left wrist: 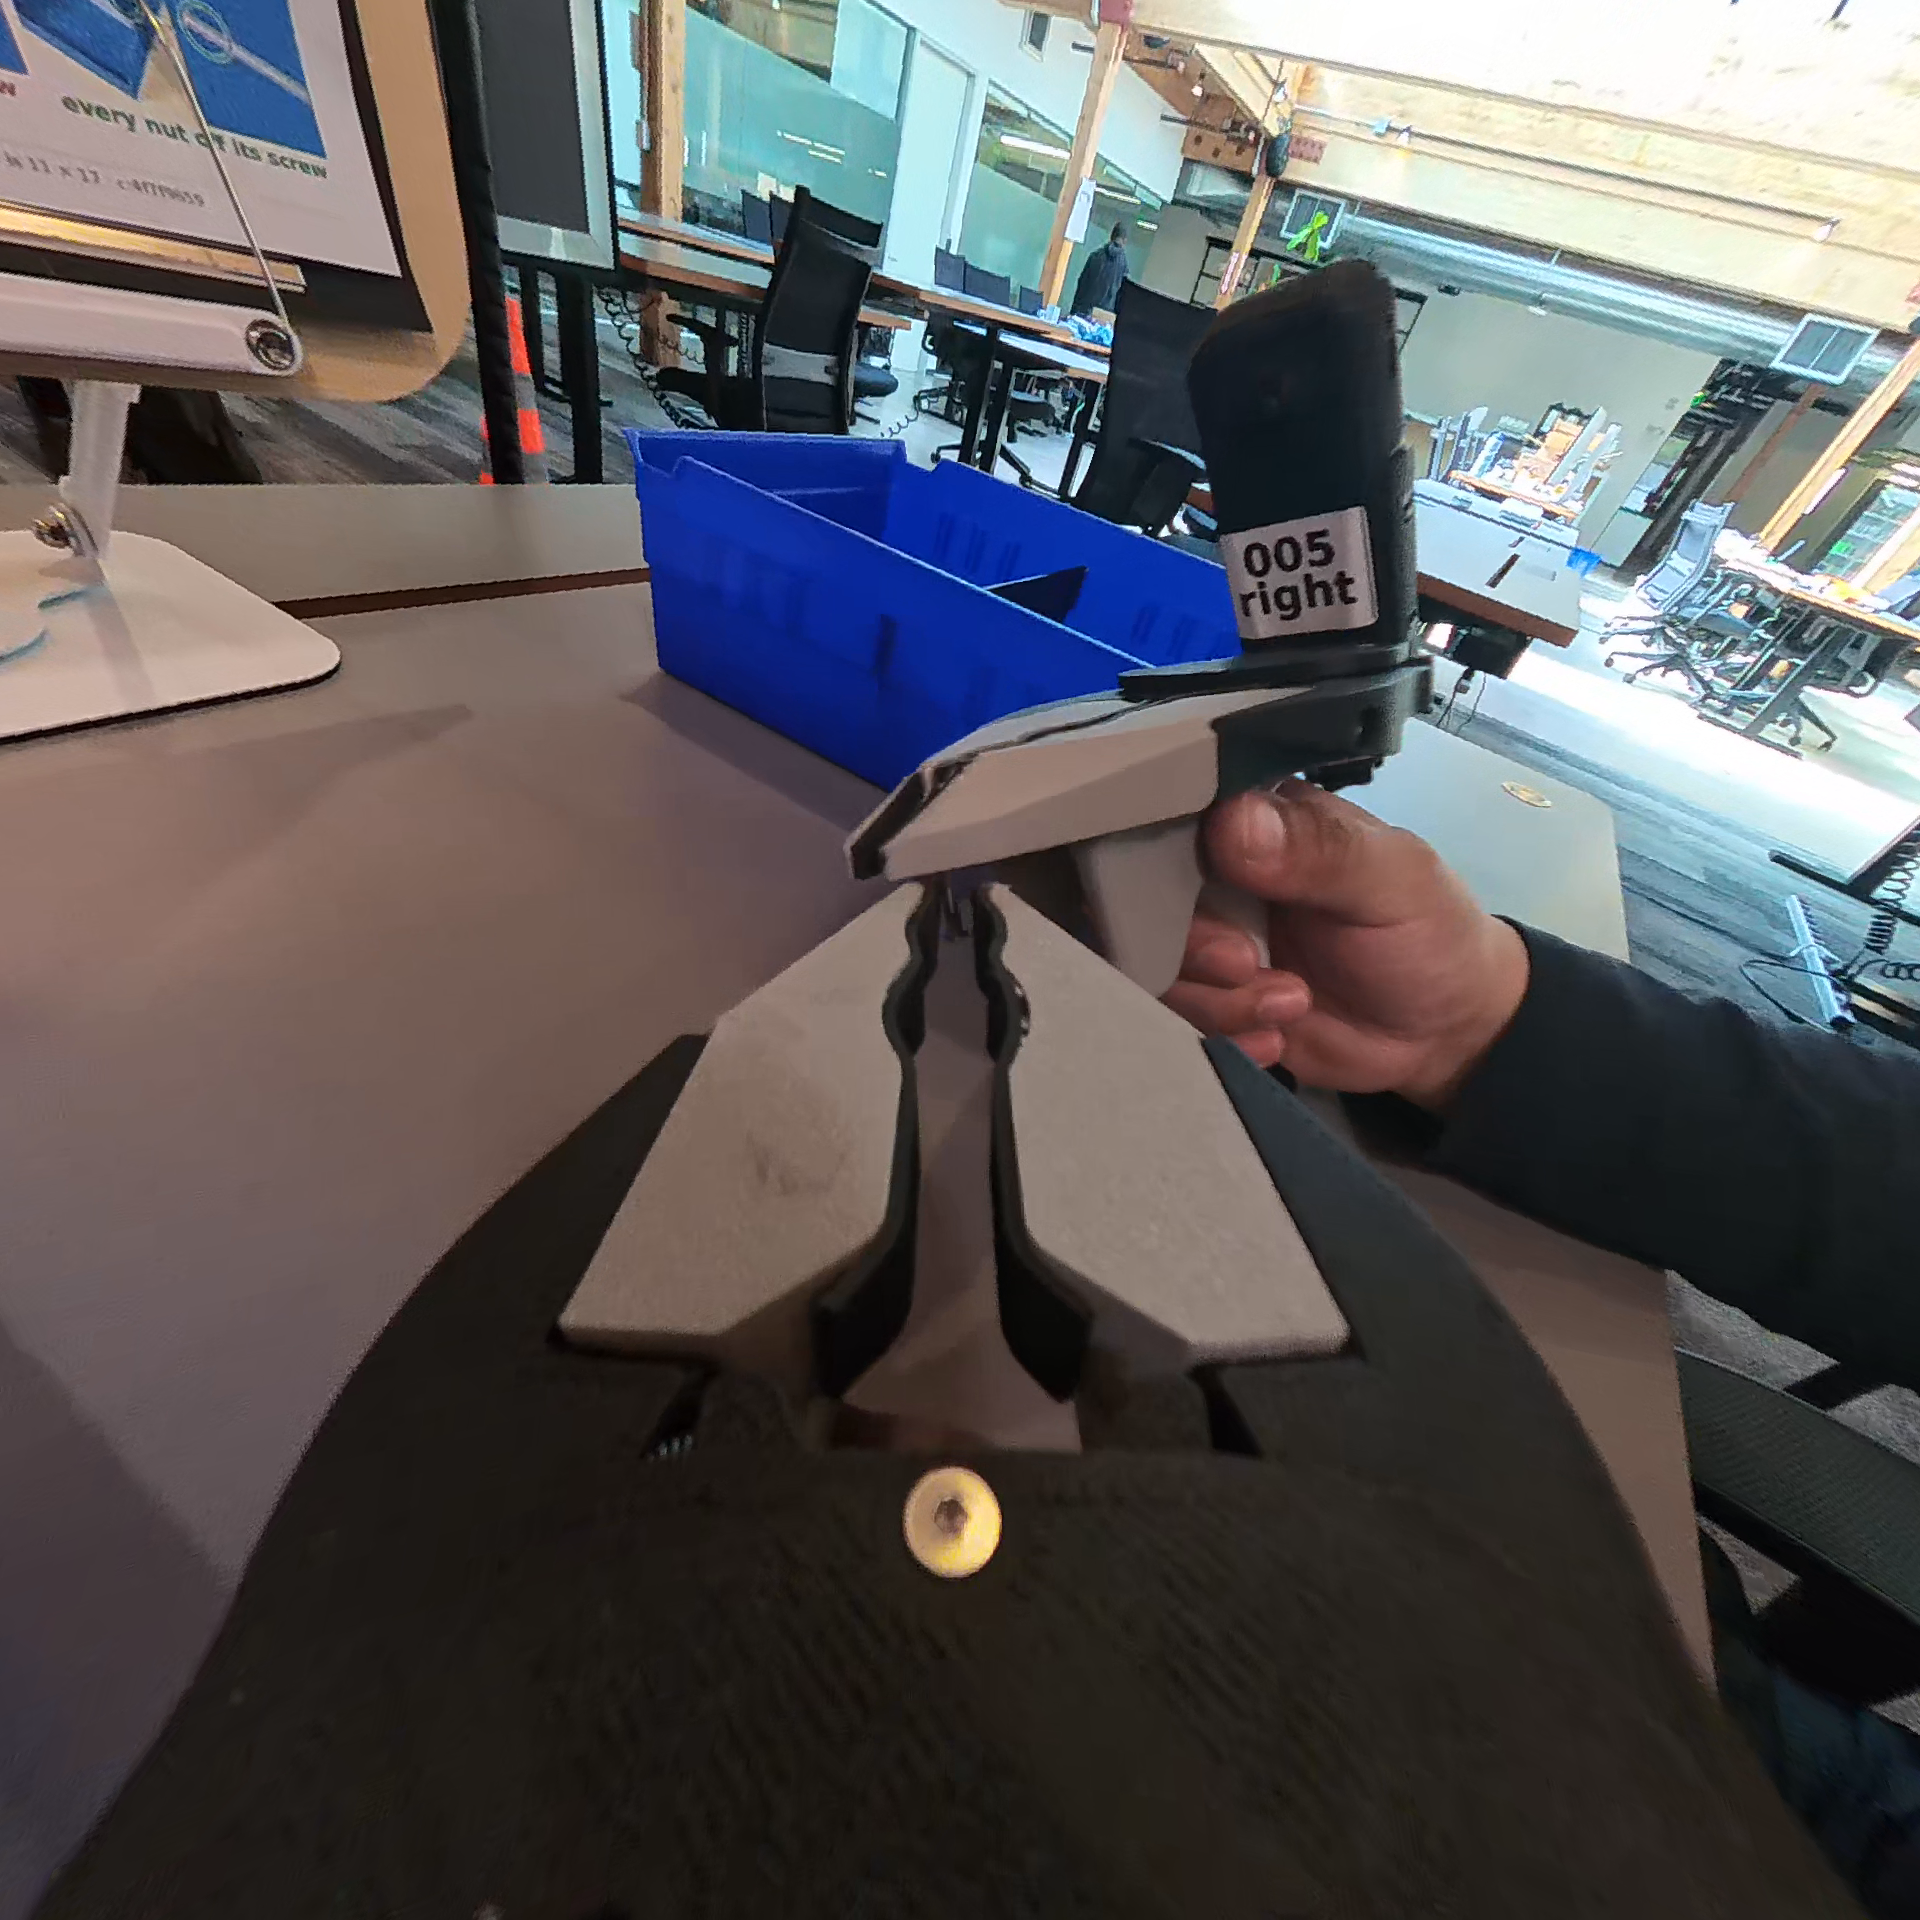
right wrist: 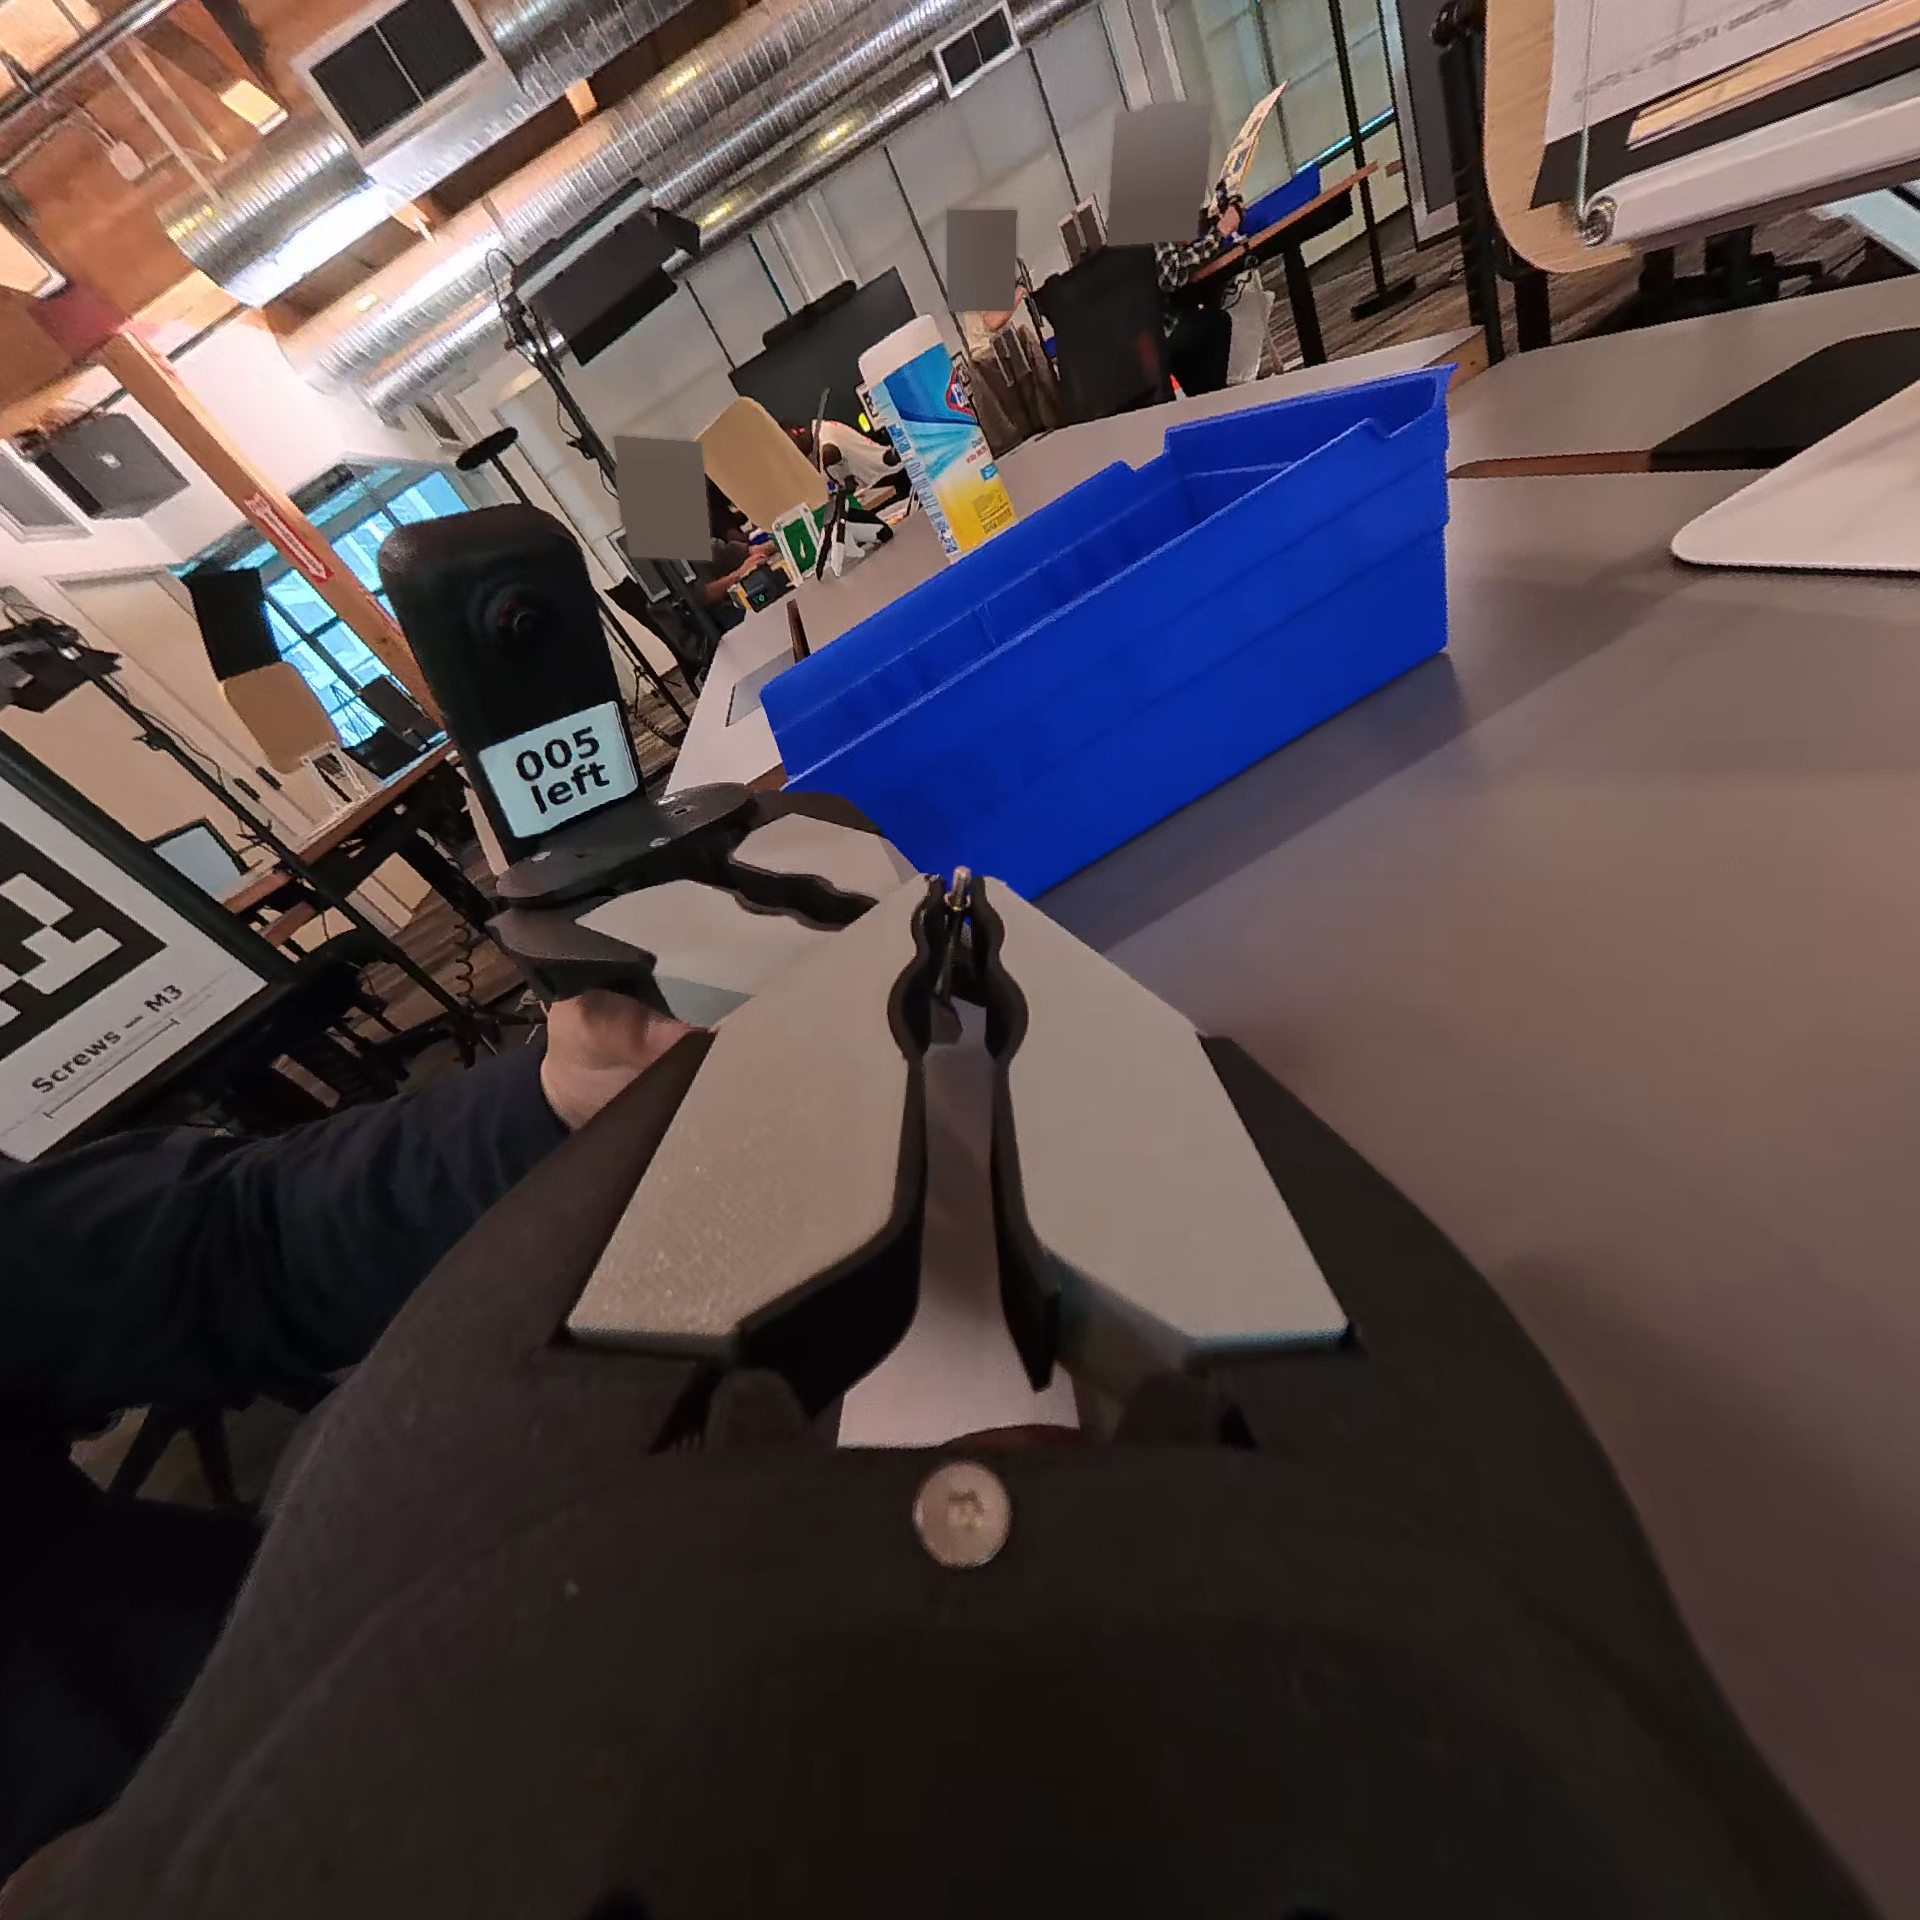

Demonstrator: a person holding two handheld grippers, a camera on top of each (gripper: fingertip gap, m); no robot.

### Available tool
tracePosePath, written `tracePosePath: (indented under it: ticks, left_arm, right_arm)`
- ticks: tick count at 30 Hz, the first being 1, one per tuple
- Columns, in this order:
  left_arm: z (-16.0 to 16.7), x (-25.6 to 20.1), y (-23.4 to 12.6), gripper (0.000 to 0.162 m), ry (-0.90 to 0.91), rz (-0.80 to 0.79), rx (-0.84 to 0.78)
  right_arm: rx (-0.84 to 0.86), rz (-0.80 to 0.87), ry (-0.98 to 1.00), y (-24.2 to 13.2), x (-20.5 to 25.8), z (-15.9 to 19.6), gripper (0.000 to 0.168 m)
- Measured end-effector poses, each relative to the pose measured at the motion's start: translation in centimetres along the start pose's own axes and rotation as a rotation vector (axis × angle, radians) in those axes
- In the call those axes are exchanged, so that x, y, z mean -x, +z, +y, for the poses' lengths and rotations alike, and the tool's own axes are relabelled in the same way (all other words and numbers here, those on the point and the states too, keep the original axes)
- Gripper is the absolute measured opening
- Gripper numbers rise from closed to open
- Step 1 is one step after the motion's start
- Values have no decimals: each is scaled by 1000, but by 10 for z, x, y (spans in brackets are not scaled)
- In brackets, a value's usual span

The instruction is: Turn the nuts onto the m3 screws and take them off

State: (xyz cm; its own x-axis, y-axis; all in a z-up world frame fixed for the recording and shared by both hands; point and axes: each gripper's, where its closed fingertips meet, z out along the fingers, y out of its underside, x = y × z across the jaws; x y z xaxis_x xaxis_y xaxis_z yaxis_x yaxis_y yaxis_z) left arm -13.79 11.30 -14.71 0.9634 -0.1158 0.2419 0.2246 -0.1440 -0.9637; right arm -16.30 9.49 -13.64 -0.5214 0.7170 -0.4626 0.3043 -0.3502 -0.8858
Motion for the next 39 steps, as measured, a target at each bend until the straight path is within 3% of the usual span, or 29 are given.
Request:
tracePosePath:
  ticks: [11,18,26,35,39]
  left_arm:
    - [0,2,0,0,-70,43,-19]
    - [-6,9,-5,0,-68,-3,-74]
    - [-4,15,-5,0,-47,-50,-66]
    - [3,-5,2,0,-4,13,-24]
    - [-1,0,0,0,6,-19,-49]
  right_arm:
    - [-6,-2,-7,-1,1,0,1]
    - [-103,18,22,-13,-6,-16,24]
    - [-59,-16,-45,-4,6,-7,26]
    - [-48,-94,-45,5,20,-1,27]
    - [-68,-30,-69,-1,11,-8,28]
